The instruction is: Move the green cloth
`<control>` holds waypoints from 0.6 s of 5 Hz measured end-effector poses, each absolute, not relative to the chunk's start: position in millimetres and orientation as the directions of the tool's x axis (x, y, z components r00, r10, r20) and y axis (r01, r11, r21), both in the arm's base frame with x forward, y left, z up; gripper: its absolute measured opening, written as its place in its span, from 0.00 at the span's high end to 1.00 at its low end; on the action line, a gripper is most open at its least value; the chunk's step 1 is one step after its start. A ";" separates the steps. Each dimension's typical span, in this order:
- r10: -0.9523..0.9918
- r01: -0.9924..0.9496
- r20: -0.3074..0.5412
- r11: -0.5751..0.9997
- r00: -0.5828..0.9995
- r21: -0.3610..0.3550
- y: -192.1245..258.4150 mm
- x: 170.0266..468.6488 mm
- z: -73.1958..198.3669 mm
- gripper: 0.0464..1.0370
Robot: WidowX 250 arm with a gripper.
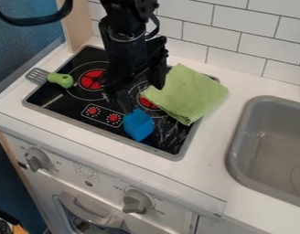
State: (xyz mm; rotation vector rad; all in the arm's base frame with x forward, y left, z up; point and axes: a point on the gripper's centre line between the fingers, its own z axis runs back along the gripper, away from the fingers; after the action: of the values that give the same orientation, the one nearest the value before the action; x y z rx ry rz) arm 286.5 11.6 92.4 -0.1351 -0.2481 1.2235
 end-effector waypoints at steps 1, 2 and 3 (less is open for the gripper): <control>0.942 -0.919 0.107 0.334 0.318 -0.209 10.8 284.7 84.2 0.04; 0.932 -0.910 0.139 0.359 0.335 -0.210 -0.6 289.4 88.1 0.04; 0.934 -0.918 0.157 0.349 0.322 -0.191 -9.1 305.0 86.8 0.04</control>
State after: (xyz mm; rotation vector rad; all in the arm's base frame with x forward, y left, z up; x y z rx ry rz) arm 305.0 -9.1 86.8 -0.0710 -0.2565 1.2165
